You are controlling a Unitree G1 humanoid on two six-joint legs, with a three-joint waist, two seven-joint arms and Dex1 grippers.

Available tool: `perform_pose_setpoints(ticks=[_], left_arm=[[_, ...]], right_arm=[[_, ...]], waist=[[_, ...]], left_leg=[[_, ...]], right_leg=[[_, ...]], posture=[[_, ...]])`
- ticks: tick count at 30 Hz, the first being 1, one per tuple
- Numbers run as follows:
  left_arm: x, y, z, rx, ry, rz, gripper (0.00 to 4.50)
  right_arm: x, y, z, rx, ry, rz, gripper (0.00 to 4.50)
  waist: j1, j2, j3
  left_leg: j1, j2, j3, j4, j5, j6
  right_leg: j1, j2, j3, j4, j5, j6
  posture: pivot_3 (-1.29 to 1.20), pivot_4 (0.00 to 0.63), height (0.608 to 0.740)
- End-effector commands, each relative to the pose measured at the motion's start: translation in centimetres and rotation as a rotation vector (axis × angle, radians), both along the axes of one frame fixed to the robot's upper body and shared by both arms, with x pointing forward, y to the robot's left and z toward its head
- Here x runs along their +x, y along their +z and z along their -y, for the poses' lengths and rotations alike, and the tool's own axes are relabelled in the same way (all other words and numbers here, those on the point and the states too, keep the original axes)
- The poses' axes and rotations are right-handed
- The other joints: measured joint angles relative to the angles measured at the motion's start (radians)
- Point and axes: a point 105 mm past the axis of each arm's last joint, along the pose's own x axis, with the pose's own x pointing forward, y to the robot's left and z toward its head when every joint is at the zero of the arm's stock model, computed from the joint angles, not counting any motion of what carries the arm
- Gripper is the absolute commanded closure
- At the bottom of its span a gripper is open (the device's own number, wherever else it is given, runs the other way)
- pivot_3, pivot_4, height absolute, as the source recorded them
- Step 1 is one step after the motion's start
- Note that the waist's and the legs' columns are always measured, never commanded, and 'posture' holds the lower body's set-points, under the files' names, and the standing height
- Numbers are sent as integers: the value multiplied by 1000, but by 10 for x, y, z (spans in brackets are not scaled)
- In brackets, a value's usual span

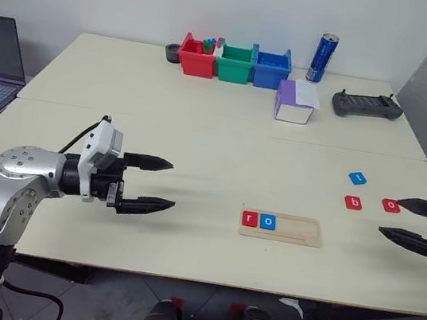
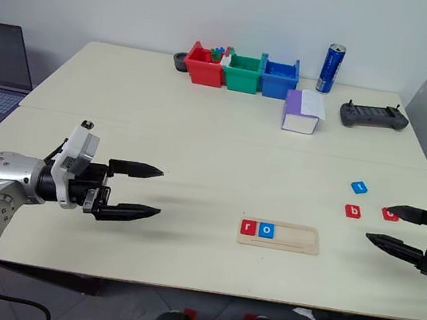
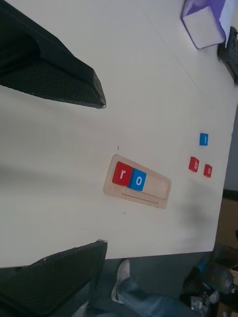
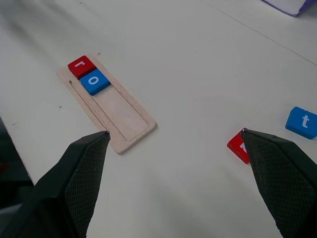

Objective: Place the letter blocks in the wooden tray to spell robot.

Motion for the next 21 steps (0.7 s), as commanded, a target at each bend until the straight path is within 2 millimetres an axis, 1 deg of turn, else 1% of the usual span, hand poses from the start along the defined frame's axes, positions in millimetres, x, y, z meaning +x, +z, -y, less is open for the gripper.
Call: perform_pose_setpoints(ticks=[1,5,8,12,21], left_arm=[[1,3,9,-29,-16,91,7],[2,-13,15,-57,10,98,7],[2,-13,18,-112,24,100,7],[0,-7,21,-185,27,116,7],[-2,-13,16,-159,47,100,7]], right_arm=[[2,9,-3,4,13,45,0],[4,7,-6,12,28,41,0],[6,7,-7,12,31,42,0],[10,8,-8,8,40,43,0],[13,6,-9,6,54,40,0]], waist=[[0,0,0],[-2,0,0],[-1,0,0],[0,0,0],[-1,0,0]], left_leg=[[0,0,0,0,0,0],[0,0,0,0,0,0],[0,0,0,0,0,0],[0,0,0,0,0,0],[0,0,0,0,0,0]], right_leg=[[0,0,0,0,0,0],[0,0,0,0,2,3],[0,0,0,0,2,3],[0,0,0,0,2,3],[0,0,0,0,2,3]], posture=[[0,150,740],[0,150,740],[0,150,740],[0,150,740],[0,150,740]])
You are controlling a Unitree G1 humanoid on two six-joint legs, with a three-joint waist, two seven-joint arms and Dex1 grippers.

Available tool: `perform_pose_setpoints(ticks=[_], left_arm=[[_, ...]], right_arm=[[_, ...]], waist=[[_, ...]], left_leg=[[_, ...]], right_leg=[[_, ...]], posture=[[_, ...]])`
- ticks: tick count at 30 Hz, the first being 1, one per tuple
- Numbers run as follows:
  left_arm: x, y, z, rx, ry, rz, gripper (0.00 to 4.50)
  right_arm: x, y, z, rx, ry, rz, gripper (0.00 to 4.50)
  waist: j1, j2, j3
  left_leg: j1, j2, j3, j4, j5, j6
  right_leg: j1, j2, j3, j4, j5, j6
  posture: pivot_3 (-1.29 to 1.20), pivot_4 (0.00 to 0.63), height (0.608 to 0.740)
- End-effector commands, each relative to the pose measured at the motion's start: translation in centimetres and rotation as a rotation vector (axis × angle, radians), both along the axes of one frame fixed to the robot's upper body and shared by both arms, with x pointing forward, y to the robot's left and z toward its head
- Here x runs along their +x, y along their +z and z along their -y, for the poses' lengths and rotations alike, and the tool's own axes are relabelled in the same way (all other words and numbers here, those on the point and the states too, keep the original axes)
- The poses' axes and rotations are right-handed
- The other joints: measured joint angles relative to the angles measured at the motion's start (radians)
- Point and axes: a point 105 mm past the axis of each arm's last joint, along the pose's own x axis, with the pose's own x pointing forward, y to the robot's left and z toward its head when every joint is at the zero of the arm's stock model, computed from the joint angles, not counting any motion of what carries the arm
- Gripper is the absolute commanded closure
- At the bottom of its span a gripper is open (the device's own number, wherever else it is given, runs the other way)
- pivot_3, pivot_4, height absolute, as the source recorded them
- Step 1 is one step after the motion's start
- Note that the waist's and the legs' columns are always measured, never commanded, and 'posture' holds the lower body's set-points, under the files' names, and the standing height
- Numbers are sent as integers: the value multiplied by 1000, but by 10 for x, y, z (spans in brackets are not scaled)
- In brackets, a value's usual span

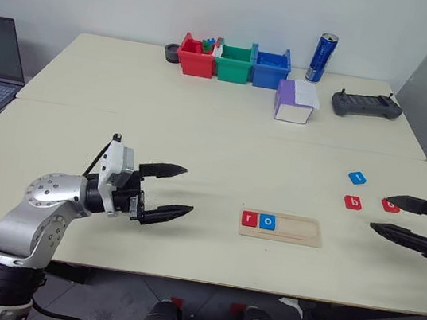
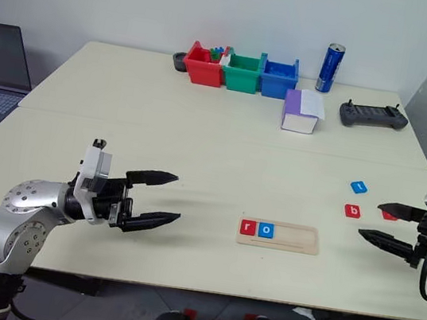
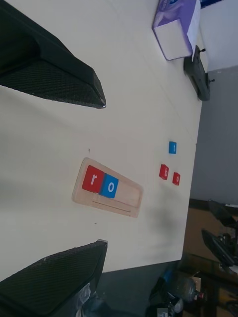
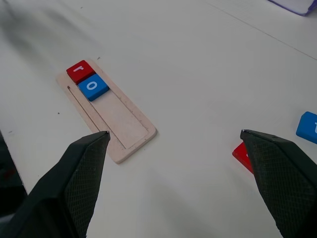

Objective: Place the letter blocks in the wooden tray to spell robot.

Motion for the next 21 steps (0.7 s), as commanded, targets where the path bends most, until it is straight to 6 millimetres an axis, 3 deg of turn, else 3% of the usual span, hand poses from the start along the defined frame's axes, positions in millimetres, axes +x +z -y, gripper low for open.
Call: perform_pose_setpoints(ticks=[1,7,15,21], left_arm=[[-3,8,-4,18,-1,40,7],[-5,4,-6,41,-11,18,7],[-7,-2,-10,47,-11,-12,7],[-8,-6,-10,68,-21,-18,7]], right_arm=[[1,10,-1,-4,17,40,0],[1,9,7,-7,-18,38,0],[7,-8,37,-35,-183,54,0],[25,-17,47,-2,-318,114,0]], waist=[[0,0,0],[0,0,0],[0,0,0],[-3,0,0]], left_leg=[[0,0,0,0,0,0],[0,0,0,0,0,0],[0,0,0,0,0,0],[0,0,0,0,0,0]], right_leg=[[0,0,0,0,0,0],[0,0,0,0,0,0],[0,0,0,0,-1,-1],[0,0,0,0,-1,-1]], posture=[[0,150,740],[0,150,740],[0,150,740],[0,150,740]])
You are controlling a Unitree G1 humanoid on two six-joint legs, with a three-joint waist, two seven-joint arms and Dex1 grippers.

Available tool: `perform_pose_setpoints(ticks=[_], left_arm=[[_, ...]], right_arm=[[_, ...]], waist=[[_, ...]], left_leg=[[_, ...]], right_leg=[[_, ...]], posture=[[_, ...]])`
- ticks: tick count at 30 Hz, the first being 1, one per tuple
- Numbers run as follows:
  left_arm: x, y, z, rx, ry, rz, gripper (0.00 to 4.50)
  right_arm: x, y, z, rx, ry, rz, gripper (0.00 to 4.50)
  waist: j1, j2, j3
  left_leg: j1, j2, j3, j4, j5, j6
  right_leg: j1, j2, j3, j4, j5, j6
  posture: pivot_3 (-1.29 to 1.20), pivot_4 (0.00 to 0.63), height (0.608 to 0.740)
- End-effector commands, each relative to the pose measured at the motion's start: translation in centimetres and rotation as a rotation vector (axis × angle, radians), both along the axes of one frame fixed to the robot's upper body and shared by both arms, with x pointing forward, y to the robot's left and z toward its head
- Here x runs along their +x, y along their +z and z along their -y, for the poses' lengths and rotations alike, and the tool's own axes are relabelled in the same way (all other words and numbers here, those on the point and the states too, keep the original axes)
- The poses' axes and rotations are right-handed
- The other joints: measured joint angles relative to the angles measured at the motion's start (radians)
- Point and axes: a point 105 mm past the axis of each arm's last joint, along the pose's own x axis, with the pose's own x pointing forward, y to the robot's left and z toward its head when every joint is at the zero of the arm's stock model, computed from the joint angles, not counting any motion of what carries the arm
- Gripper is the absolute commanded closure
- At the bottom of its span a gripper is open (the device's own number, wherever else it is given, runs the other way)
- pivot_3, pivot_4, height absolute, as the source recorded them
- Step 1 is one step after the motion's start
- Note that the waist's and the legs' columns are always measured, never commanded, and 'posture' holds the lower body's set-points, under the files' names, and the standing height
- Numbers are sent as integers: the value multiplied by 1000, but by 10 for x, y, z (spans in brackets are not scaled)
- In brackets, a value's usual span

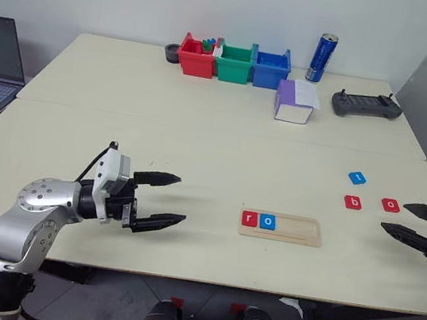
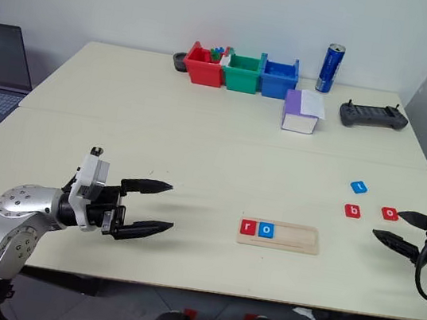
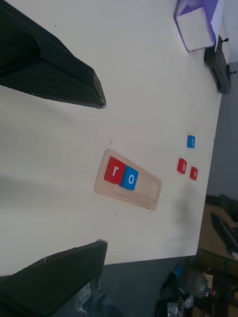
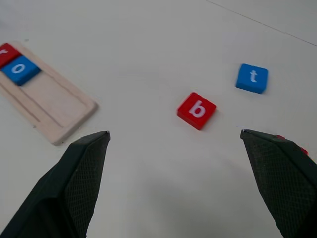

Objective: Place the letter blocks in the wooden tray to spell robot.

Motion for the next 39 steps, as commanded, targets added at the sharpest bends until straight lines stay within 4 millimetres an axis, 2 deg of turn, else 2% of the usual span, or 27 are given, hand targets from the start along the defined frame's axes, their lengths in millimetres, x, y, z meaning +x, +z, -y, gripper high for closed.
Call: perform_pose_setpoints(ticks=[1,6,9,13,15,19,28,36,39], left_arm=[[-1,4,-1,17,-9,27,7],[-1,4,2,19,-15,28,7],[-2,4,2,20,-16,30,7],[-3,7,4,1,-17,37,7],[-5,7,5,-1,-20,37,7],[-6,5,7,-5,-21,32,7],[-4,6,11,-25,-25,31,7],[-3,8,11,-23,-16,42,7],[-1,10,12,-25,-12,49,0]], right_arm=[[13,11,-1,5,-50,85,0],[36,2,-18,42,-121,122,0],[48,-12,-23,34,-206,101,0],[53,-25,-34,64,-308,78,0],[55,-35,-31,34,-422,52,0],[57,-41,-32,45,-544,45,0],[62,-53,-52,107,-571,11,0],[69,-67,-57,87,-611,-10,0],[67,-77,-62,87,-613,-44,648]], waist=[[-1,0,0],[-1,0,0],[0,0,0],[1,0,0],[1,0,0],[1,0,0],[0,0,0],[-2,0,-1],[-2,-2,-2]], left_leg=[[0,0,0,0,0,0],[0,0,0,0,0,0],[0,0,0,0,0,0],[0,0,0,-1,0,0],[0,0,0,-2,0,0],[0,0,0,-2,0,0],[0,0,0,-2,0,0],[0,0,0,-2,0,0],[1,1,-1,-2,0,0]], right_leg=[[0,0,0,0,0,-1],[0,0,0,0,0,0],[0,0,0,0,1,0],[0,0,0,0,2,0],[-1,0,0,0,2,0],[-1,0,0,0,2,-1],[-1,0,0,0,1,-1],[-1,1,0,0,1,-2],[-1,1,0,0,1,-3]], posture=[[0,150,740],[0,150,740],[0,150,740],[0,150,740],[0,150,740],[0,150,740],[0,150,740],[0,150,740],[0,150,740]])
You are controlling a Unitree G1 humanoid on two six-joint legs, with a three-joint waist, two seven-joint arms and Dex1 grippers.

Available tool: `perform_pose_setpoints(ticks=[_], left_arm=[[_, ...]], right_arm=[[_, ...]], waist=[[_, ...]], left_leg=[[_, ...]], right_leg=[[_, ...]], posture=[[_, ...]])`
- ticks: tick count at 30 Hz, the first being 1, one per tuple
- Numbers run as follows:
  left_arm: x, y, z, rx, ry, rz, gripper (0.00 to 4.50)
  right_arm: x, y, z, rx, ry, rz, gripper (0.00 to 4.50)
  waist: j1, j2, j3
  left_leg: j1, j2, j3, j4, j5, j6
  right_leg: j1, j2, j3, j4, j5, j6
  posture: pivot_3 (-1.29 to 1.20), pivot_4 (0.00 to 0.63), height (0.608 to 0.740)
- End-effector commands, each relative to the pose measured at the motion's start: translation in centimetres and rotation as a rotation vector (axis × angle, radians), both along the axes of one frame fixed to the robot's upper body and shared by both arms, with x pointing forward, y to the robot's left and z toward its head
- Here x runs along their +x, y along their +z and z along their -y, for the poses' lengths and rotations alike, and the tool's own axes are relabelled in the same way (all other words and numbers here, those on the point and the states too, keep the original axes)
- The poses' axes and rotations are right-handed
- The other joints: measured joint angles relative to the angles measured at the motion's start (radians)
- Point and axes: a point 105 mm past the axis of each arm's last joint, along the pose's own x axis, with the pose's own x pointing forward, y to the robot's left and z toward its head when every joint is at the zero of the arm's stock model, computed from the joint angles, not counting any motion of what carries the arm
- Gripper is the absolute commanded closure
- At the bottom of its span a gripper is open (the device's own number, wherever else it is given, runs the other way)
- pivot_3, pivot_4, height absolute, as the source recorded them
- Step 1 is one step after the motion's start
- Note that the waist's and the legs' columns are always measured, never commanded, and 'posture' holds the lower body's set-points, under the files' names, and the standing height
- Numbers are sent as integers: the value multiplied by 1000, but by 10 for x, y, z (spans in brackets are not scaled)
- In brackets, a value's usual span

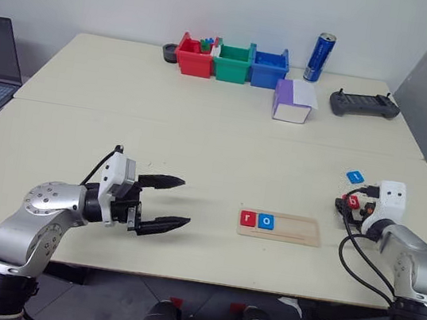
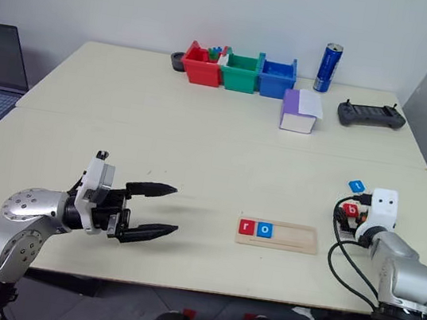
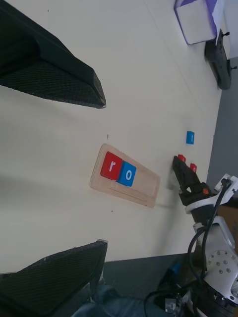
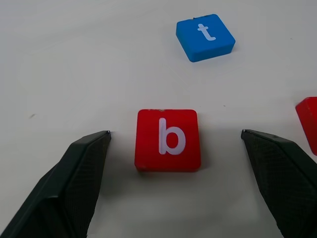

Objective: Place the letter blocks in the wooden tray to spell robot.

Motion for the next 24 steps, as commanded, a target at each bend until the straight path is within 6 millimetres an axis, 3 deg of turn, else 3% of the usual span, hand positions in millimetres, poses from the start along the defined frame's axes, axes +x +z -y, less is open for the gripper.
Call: perform_pose_setpoints(ticks=[1,7,8,12,18,24], left_arm=[[-1,12,4,-12,-16,54,0],[0,13,3,-12,-13,56,0],[0,14,3,-14,-13,57,0],[2,14,3,-10,-22,56,0],[2,10,3,-3,-31,44,0],[5,8,8,-7,-70,37,0]], right_arm=[[-2,-11,-5,5,0,-41,906],[-8,-18,-7,40,10,-72,2962],[-9,-18,-7,38,10,-75,3056],[-12,-15,-5,26,3,-70,3040],[-24,11,1,-22,-84,9,3040],[-61,15,-1,-21,-139,1,3040]], waist=[[0,-2,-1],[1,-4,-2],[1,-4,-3],[2,-4,-3],[3,-4,-3],[5,-4,-3]], left_leg=[[0,0,0,0,0,0],[0,0,0,0,0,0],[0,0,0,0,0,0],[0,0,-1,-1,0,0],[0,0,-1,-2,0,0],[-2,0,-2,-2,0,0]], right_leg=[[0,0,0,0,0,0],[0,0,0,0,-1,-2],[0,0,0,0,-1,-2],[0,0,-1,0,-1,-2],[0,0,-1,0,0,-1],[-1,0,-1,-1,-2,-3]], posture=[[0,150,740],[0,150,740],[0,150,740],[0,150,740],[0,150,740],[0,150,740]])
